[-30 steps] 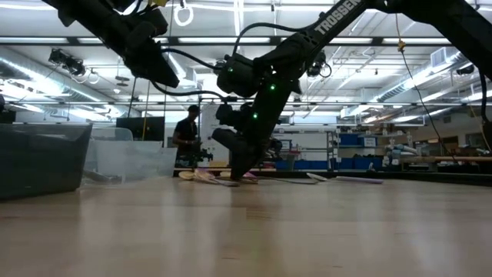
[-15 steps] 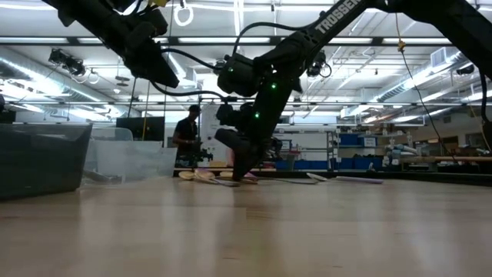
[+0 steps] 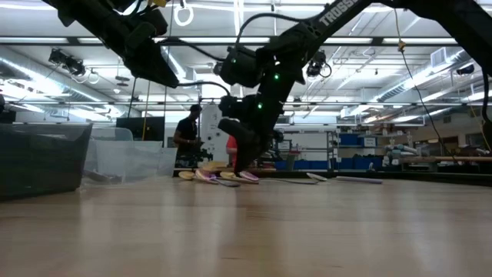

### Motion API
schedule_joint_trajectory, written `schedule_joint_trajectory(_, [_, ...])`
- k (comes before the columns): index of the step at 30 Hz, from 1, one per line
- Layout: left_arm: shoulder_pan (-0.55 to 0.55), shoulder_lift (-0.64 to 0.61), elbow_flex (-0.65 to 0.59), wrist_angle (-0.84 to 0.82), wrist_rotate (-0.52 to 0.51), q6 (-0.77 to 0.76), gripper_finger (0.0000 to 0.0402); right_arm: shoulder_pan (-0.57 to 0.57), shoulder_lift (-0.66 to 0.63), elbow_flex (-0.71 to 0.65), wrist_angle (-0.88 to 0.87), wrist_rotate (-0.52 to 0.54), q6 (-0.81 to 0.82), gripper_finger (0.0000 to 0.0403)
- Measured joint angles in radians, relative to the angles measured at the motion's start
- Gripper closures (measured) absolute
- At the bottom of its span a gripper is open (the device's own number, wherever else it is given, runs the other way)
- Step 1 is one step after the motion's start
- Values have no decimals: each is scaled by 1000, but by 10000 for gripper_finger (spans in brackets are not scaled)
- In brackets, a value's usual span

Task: Sort silverware by color (type)
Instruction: Put the gold spoon into the black bin

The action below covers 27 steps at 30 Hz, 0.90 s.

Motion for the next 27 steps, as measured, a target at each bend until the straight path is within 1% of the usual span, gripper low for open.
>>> schedule_joint_trajectory(9, [0, 0, 0, -11, 0, 0, 244, 2, -52, 0, -48, 17, -7, 384])
schedule_joint_trajectory(13, [-2, 3, -1, -12, 12, 0, 244, 16, -89, 0, -50, 99, -24, 383])
schedule_joint_trajectory(17, [-2, 3, -59, 89, 72, -1, 244, 37, -155, 0, -42, 198, -47, 383])
schedule_joint_trajectory(20, [-2, 3, -99, 179, 79, -1, 244, 65, -197, 0, -17, 253, -77, 383])
schedule_joint_trajectory(27, [-2, 3, -168, 368, 120, -9, 244, 156, -245, 0, 148, 289, -196, 382])
